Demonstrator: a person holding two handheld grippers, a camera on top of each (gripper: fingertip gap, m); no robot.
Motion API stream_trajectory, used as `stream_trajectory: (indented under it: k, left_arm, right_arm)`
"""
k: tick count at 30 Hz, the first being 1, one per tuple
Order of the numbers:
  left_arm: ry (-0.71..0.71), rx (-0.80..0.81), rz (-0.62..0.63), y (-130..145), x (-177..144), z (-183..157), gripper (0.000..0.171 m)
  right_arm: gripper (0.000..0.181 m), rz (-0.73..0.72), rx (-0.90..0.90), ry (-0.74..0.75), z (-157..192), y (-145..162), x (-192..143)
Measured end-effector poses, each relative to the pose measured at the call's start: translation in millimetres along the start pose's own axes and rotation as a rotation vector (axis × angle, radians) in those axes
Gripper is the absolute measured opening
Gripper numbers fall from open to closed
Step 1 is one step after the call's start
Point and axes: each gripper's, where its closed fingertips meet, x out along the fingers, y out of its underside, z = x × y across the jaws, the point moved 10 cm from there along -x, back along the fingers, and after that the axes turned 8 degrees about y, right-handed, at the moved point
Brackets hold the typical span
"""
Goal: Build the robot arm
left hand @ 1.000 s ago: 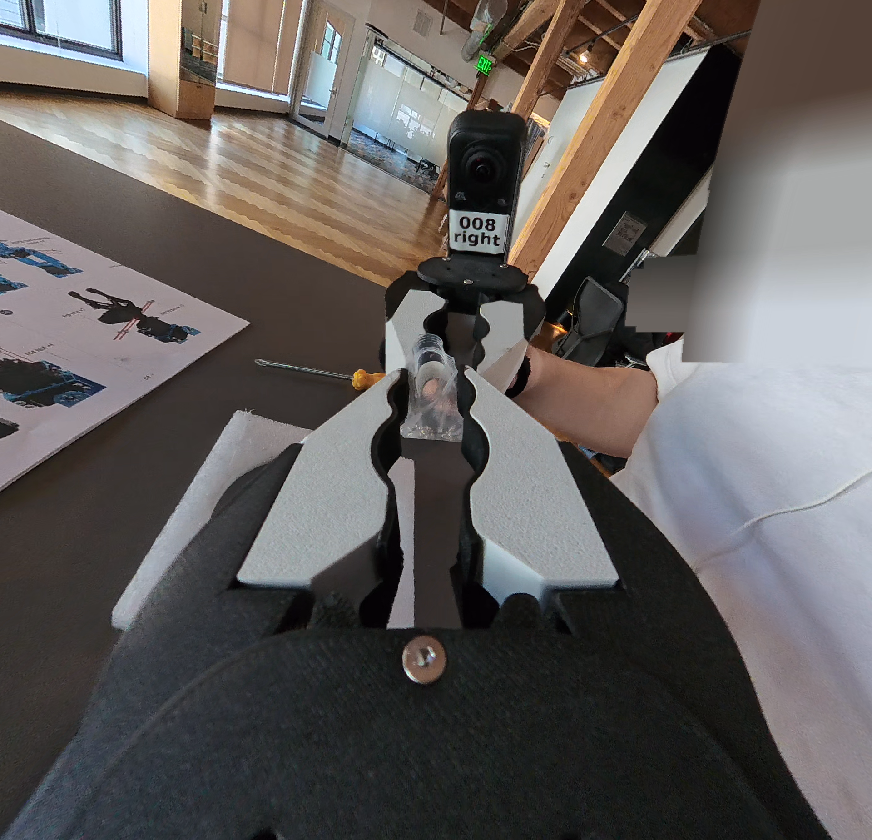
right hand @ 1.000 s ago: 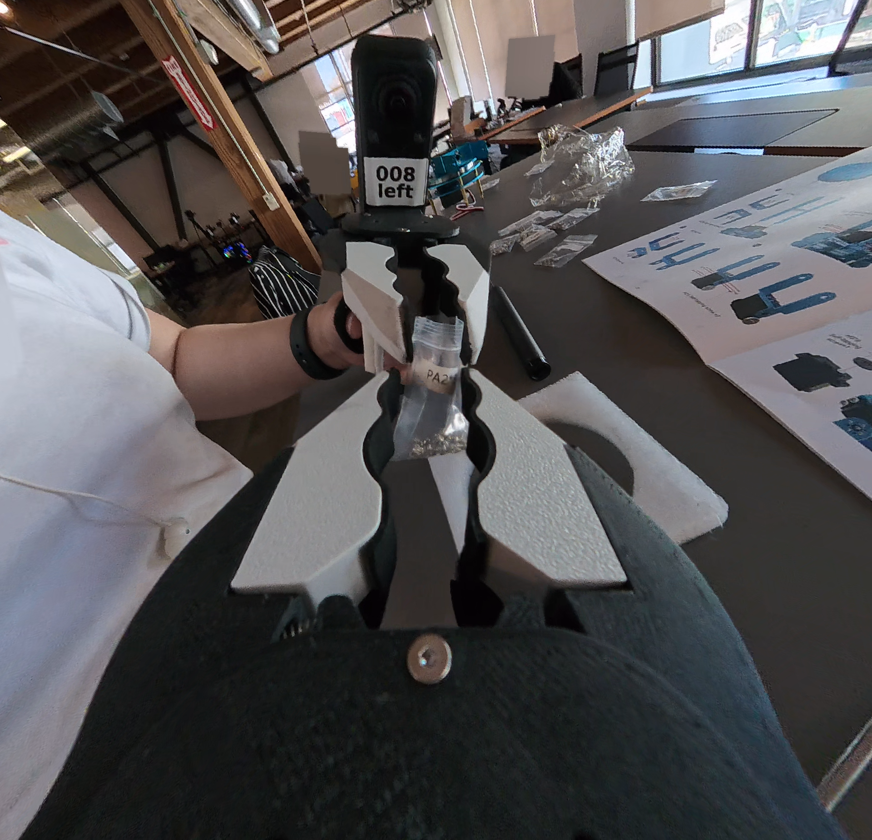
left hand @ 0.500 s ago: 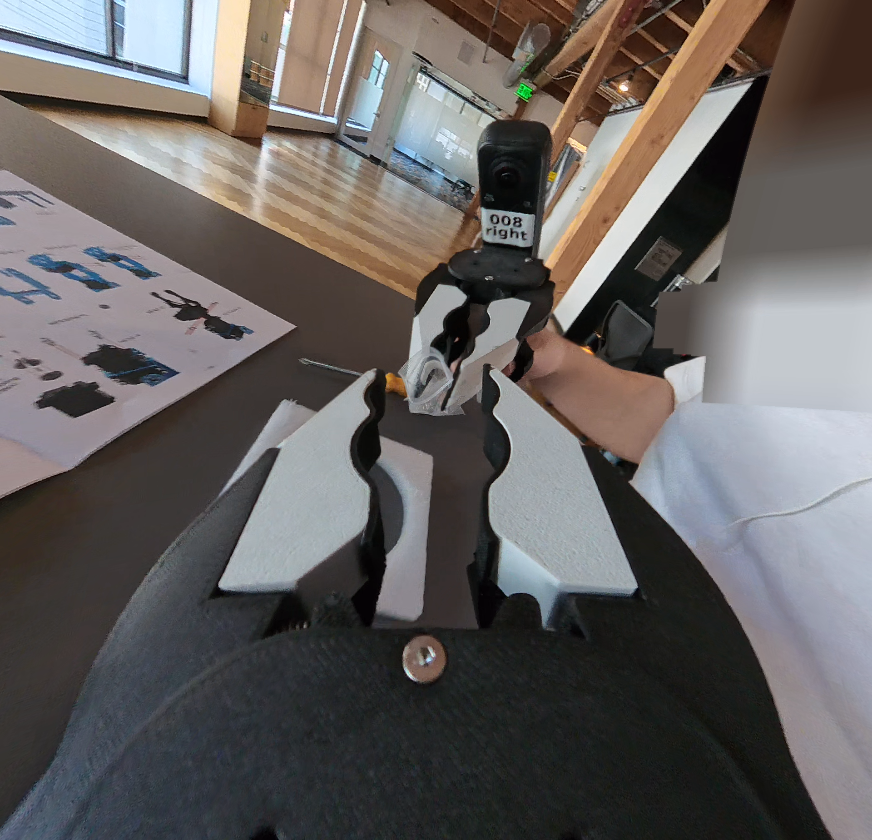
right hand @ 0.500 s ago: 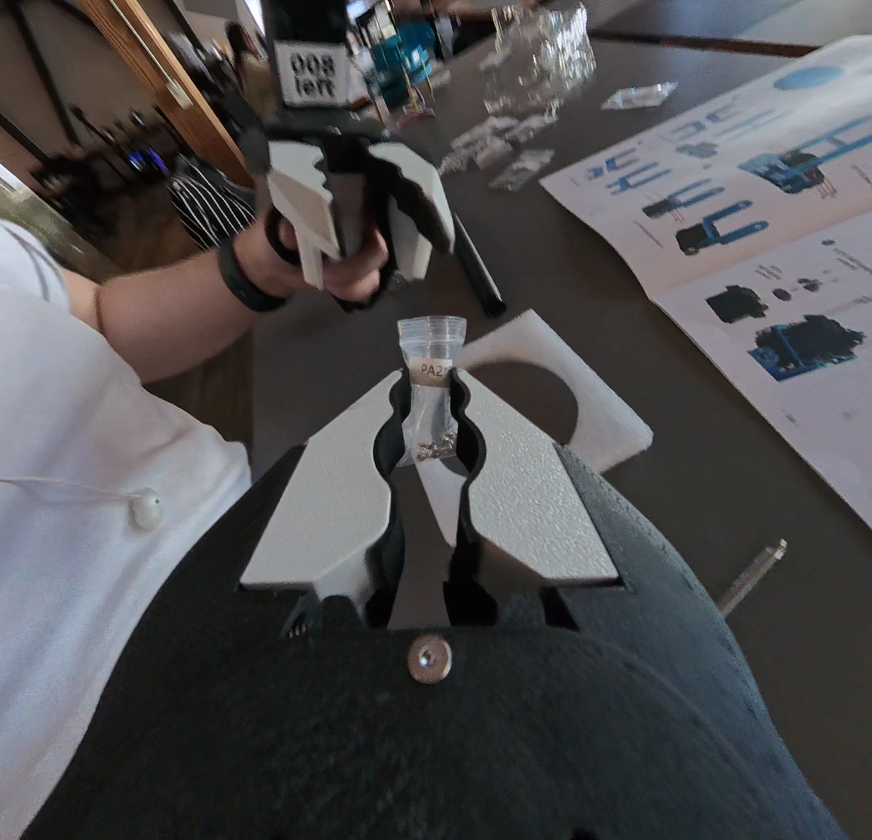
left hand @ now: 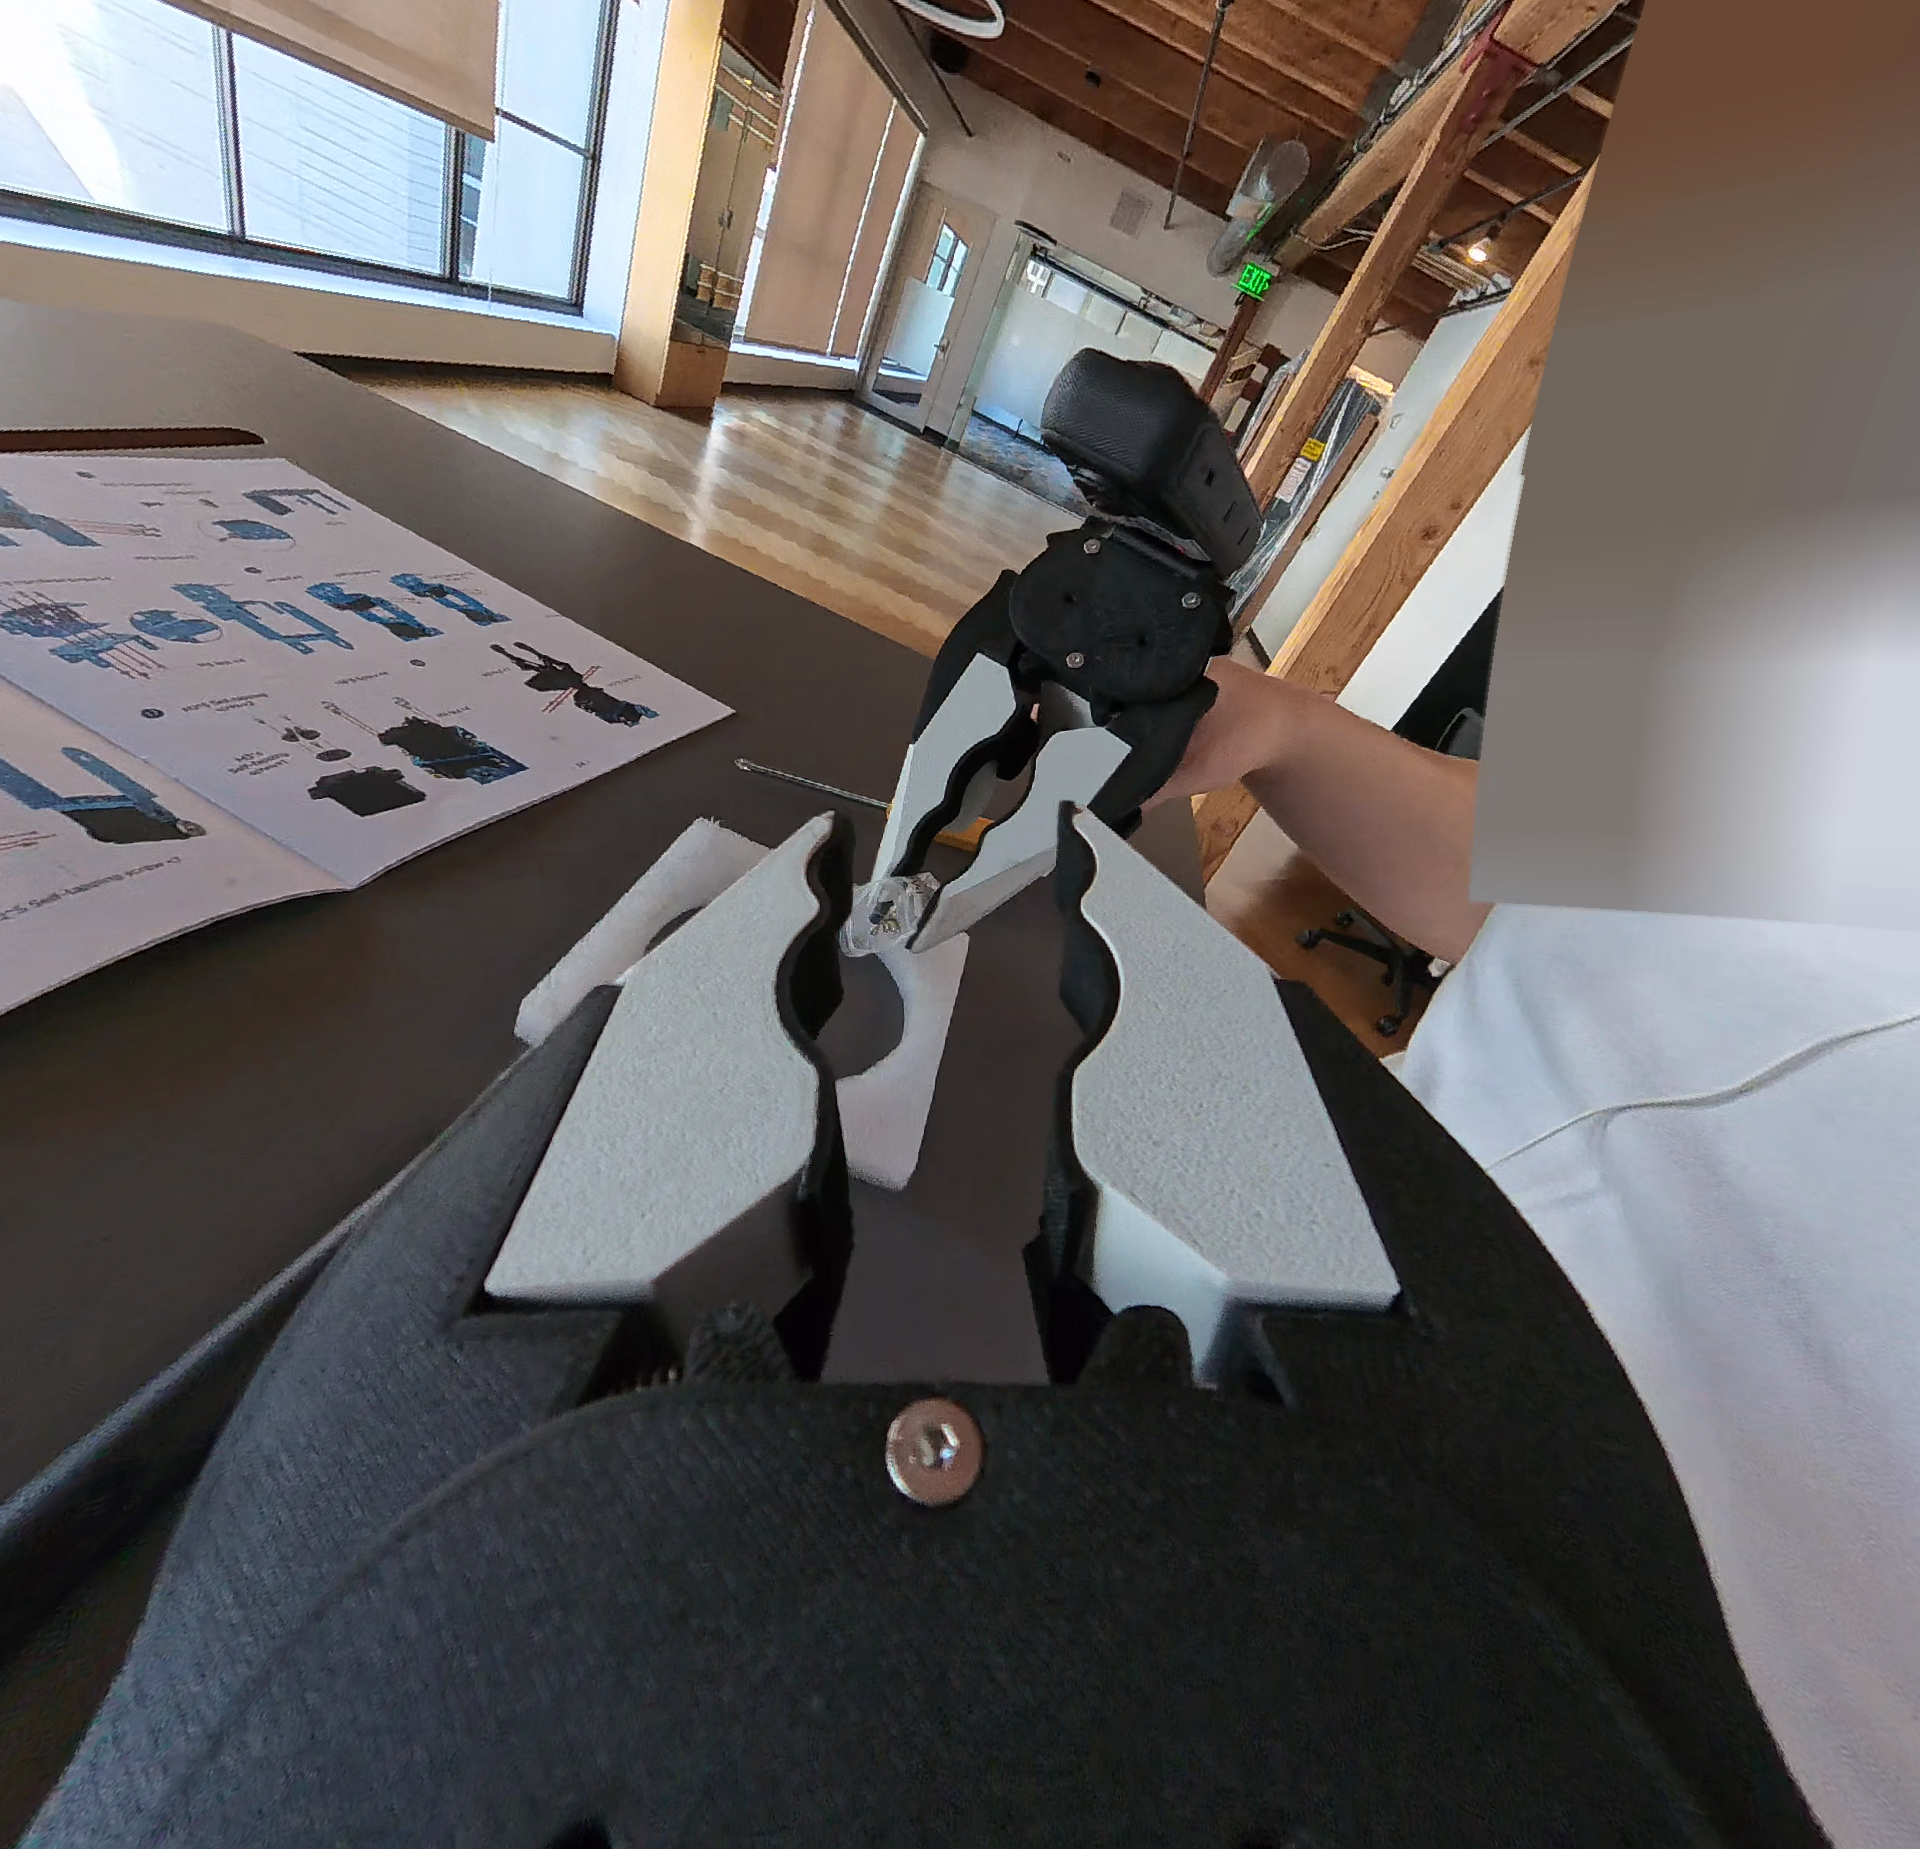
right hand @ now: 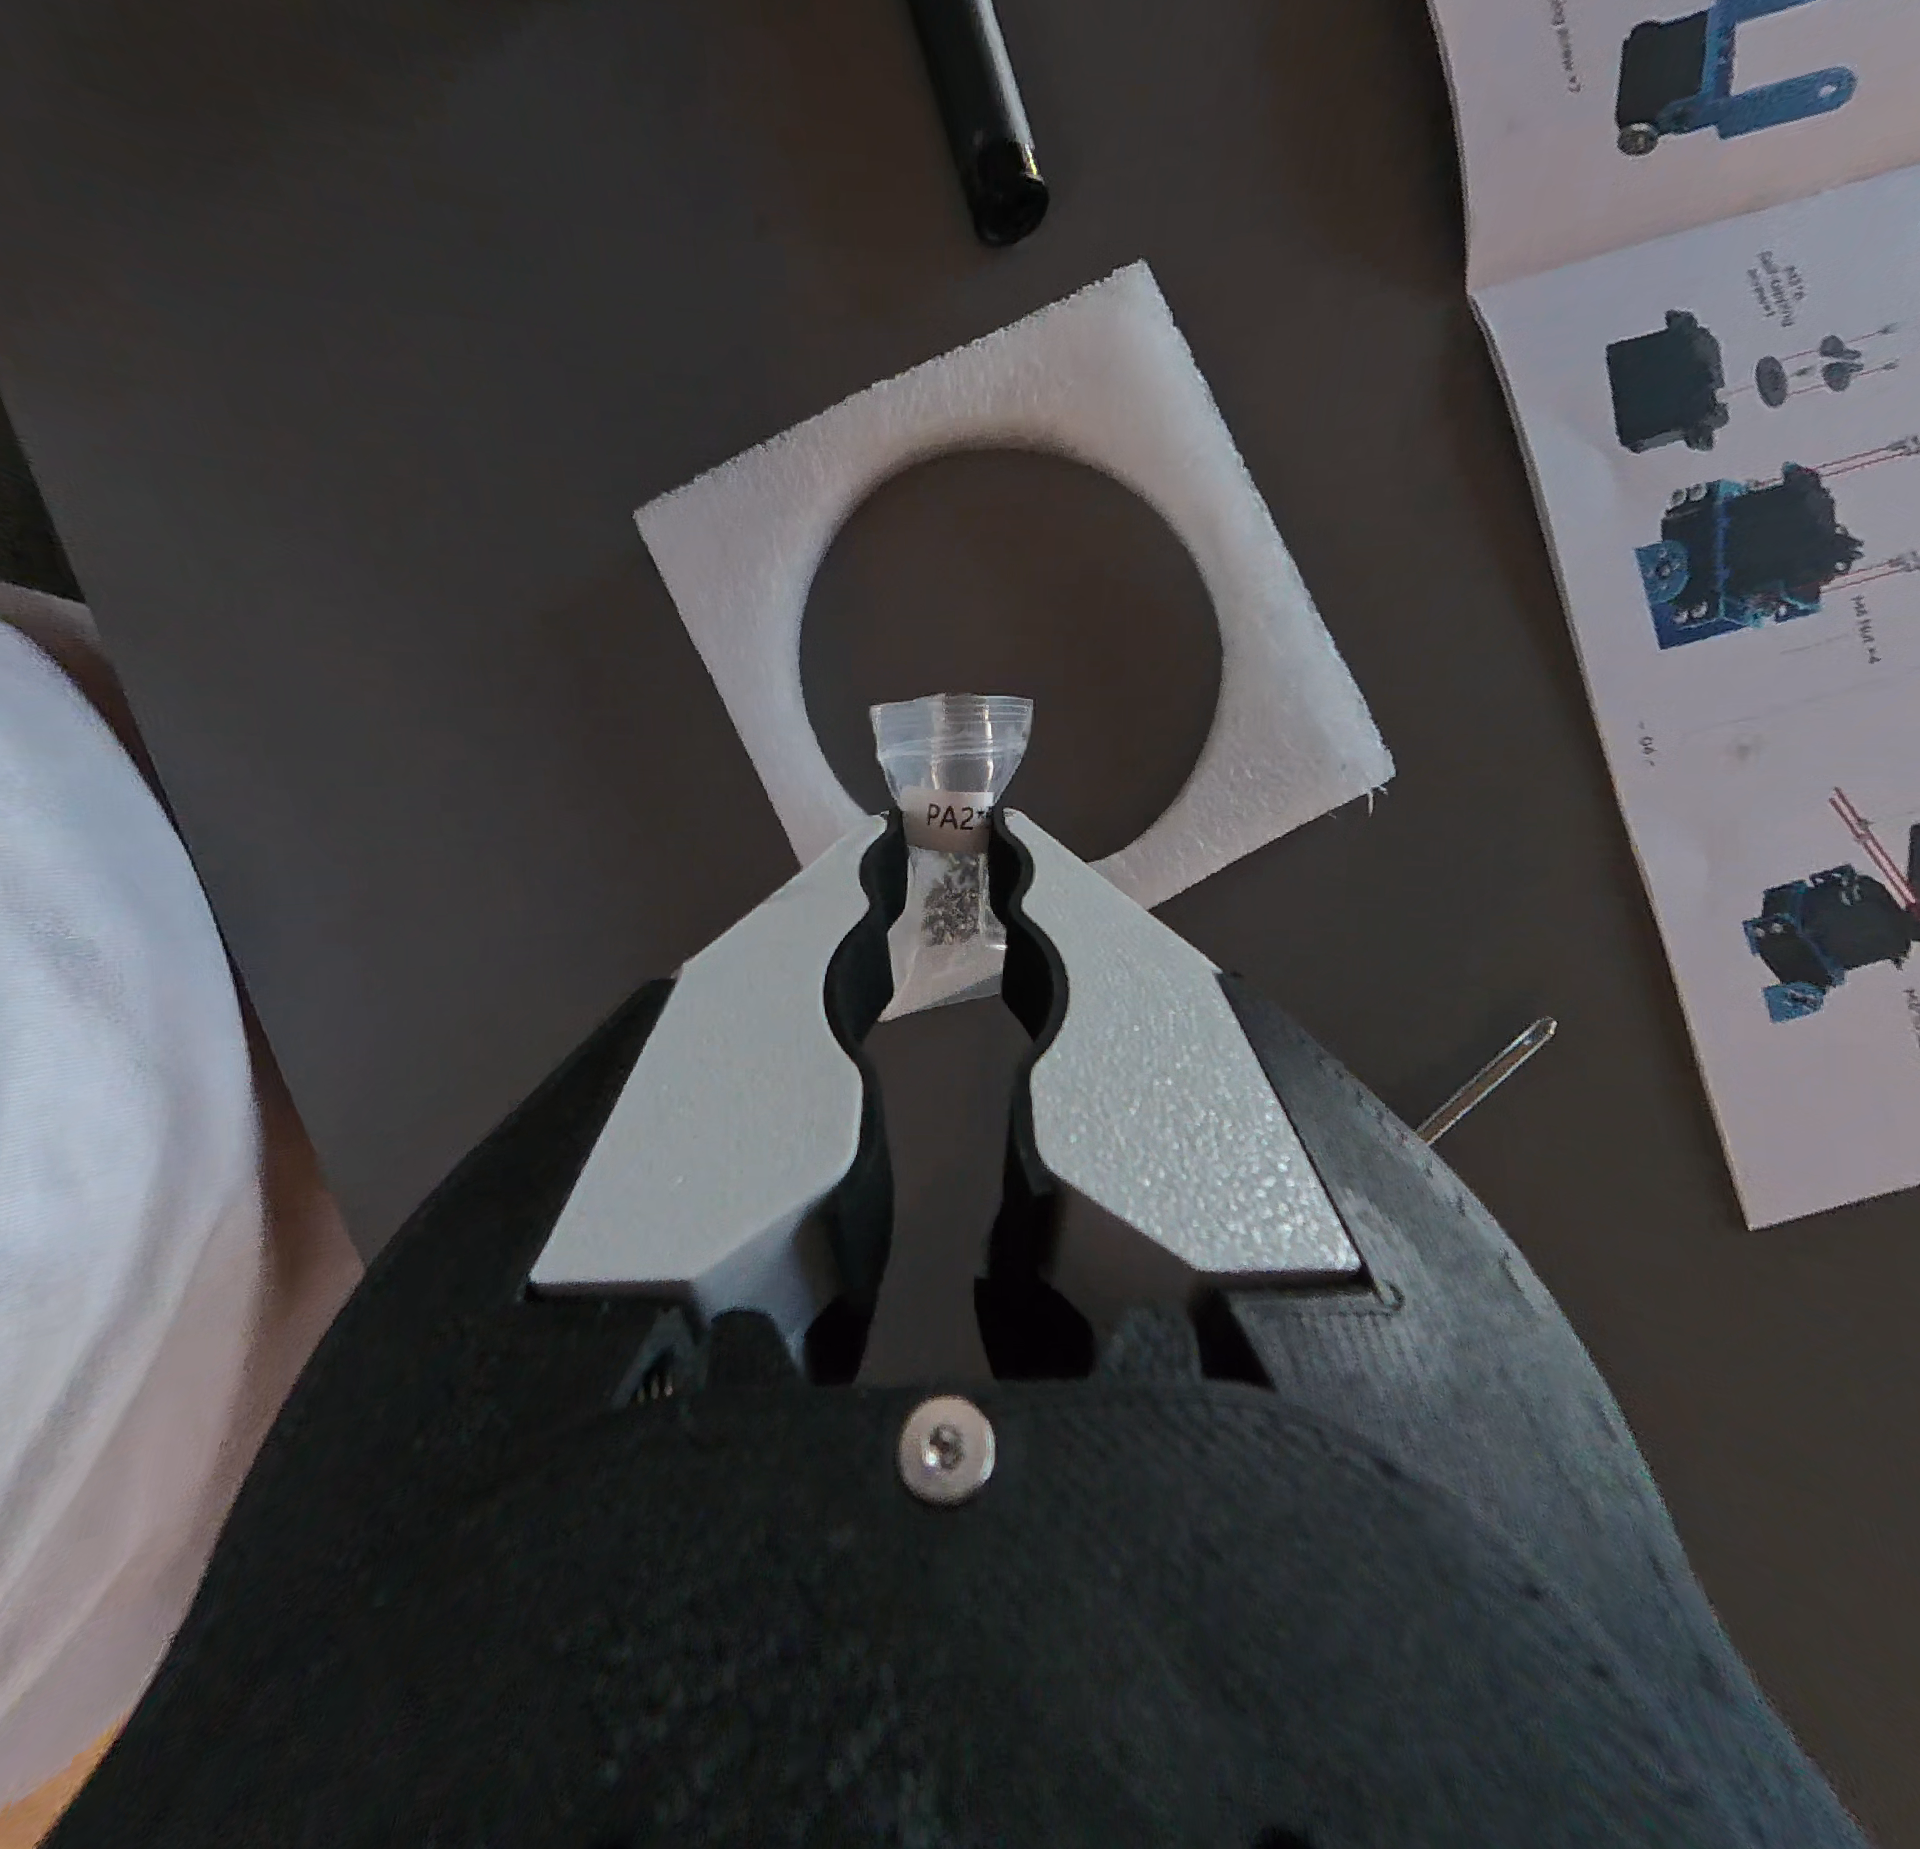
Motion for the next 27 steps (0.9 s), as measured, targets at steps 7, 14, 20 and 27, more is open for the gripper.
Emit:
stream_trajectory:
  k: [7, 14, 20, 27]
  left_arm:
    - [0.075, -0.016, 0.009, -2.1, -13.5, 7.3, 0.038]
    - [0.124, -0.019, 0.015, -8.5, -20.3, 18.3, 0.038]
    - [0.086, -0.008, 0.006, -10.8, -22.4, 19.7, 0.041]
    - [0.080, -0.013, -0.030, -11.6, -28.4, 19.7, 0.040]
  right_arm:
    - [0.014, 0.105, -0.020, 0.073, 3.0, -7.0, 4.5]
    - [0.014, 0.227, 0.005, 0.086, 8.6, -16.3, 10.8]
    - [0.014, 0.262, 0.013, 0.115, 15.0, -19.4, 12.8]
    - [0.013, 0.292, -0.014, 0.136, 13.5, -18.9, 14.5]
